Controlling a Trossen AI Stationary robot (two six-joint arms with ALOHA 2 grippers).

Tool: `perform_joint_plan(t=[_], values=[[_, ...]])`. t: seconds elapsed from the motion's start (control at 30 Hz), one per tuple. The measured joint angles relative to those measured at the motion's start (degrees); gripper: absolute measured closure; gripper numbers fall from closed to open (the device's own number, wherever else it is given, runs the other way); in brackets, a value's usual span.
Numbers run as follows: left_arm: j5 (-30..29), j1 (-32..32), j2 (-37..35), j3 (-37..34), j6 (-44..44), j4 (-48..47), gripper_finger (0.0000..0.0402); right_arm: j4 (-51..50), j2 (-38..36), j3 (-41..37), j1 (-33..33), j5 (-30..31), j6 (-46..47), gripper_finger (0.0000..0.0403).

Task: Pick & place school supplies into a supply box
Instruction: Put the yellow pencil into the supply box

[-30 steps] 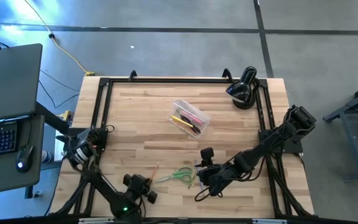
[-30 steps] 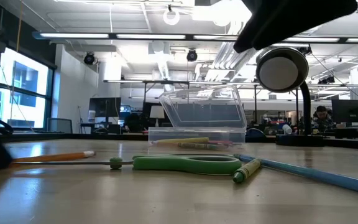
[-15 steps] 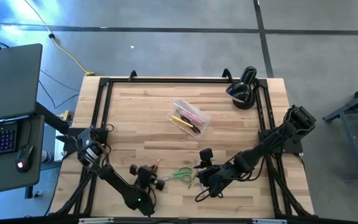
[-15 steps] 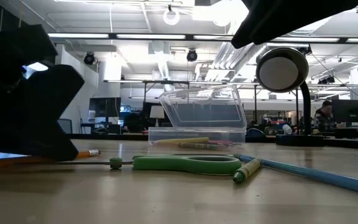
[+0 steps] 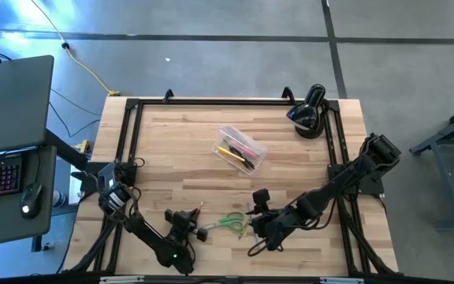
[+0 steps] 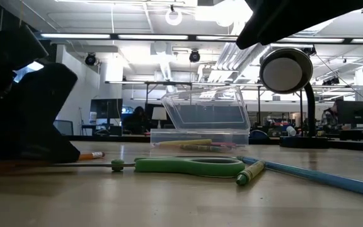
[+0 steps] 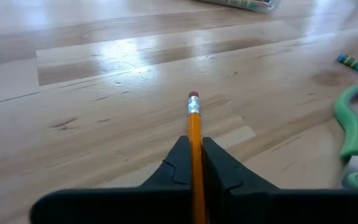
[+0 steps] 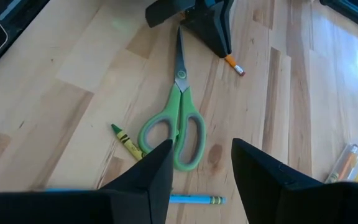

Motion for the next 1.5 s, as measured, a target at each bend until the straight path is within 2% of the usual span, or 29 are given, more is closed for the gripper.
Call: perform_joint_plan(t=[0.23, 0.33, 0.53, 0.63, 0.8, 0.9, 0.97, 1.1, 1.2, 1.33, 1.43, 1.5], values=[[-2.4, 1.4, -0.5, -0.4, -0.3, -0.3, 0.0369, 0.1, 0.0, 0.0, 0.0, 0.3, -0.7, 0.026], [-4.7, 2.1, -1.9, -0.5, -0.6, -1.1, 0.0369, 0.3, 0.0, 0.0, 0.0, 2.4, -0.7, 0.0261], [-5.5, 6.4, -7.8, -0.6, 1.1, -11.7, 0.037, 0.3, 0.0, 0.0, 0.0, 5.2, -0.7, 0.0261], [-6.3, 9.6, -11.2, -0.6, 9.1, -11.4, 0.037, 0.3, 0.0, 0.0, 0.0, 5.2, -0.6, 0.0261], [-11.2, 16.0, -17.3, -0.5, 21.0, -1.7, 0.037, 0.2, 0.0, 0.0, 0.5, 5.2, 3.3, 0.0261], [-10.2, 20.0, -19.2, -0.5, 34.6, 5.7, 0.037, -0.9, 0.0, 0.0, 1.3, 5.1, 6.2, 0.0261], [-6.8, 23.0, -19.9, -0.4, 46.1, 13.1, 0.037, -2.8, 0.0, 0.0, 2.2, 5.1, 7.8, 0.0261], [5.1, 29.0, -20.0, -0.5, 72.2, 29.8, 0.0369, -7.2, 0.0, 0.0, 4.4, 5.5, 12.9, 0.0261], [12.5, 33.3, -20.1, -0.4, 87.3, 40.6, 0.0369, -10.7, 0.0, 0.0, 6.3, 5.8, 17.5, 0.0261], [23.5, 38.7, -20.1, -0.4, 100.1, 47.9, 0.0369, -15.6, 0.0, 0.0, 9.3, 8.9, 24.3, 0.0261], [33.9, 42.4, -20.1, 0.0, 106.0, 47.4, 0.0369, -18.1, 0.0, 0.0, 11.4, 10.9, 28.0, 0.0261], [38.1, 44.5, -20.1, 0.0, 109.1, 46.5, 0.0369, -18.8, 0.0, 0.0, 12.5, 11.7, 29.2, 0.0261]])
